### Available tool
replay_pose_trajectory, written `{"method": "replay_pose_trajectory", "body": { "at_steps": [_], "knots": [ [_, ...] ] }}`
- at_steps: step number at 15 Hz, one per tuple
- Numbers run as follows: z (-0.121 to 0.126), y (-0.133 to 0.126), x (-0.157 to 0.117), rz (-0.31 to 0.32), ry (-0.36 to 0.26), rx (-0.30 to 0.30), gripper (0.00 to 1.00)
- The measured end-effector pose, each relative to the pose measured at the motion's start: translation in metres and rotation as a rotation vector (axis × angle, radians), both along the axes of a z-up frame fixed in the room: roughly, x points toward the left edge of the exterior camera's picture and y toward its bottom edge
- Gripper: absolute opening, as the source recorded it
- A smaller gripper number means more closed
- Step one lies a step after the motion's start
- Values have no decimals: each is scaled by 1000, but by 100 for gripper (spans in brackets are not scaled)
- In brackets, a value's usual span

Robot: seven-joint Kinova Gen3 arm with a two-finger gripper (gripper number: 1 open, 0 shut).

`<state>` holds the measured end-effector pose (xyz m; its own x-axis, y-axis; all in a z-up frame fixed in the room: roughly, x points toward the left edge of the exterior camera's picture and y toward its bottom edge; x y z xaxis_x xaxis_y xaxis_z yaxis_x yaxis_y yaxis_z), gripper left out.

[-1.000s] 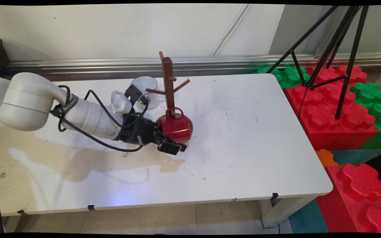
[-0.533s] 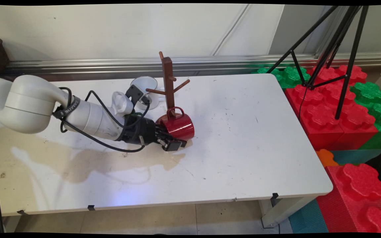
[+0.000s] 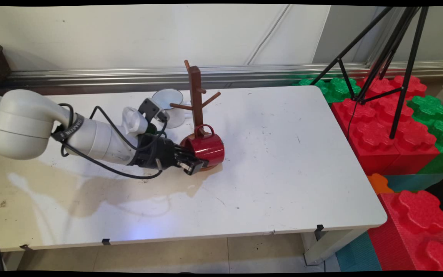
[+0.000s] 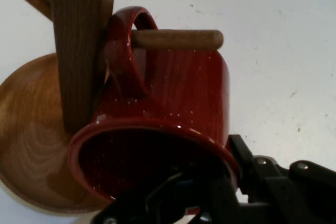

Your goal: Place the picked object on the table

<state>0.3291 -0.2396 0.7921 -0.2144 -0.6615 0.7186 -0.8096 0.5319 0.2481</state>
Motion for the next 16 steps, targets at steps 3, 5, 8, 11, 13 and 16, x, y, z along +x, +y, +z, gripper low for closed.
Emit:
{"method": "replay_pose_trajectory", "body": {
  "at_steps": [3,5,8,11,13,16],
  "knots": [
    [4,7,2,14,5,1,0],
    [7,11,3,15,9,-2,0],
    [13,17,2,11,23,-10,0],
    [19,23,-1,-31,18,-27,0],
    [22,25,-3,-66,7,-44,0],
    [28,30,-6,-138,-18,-79,0]
  ]
}}
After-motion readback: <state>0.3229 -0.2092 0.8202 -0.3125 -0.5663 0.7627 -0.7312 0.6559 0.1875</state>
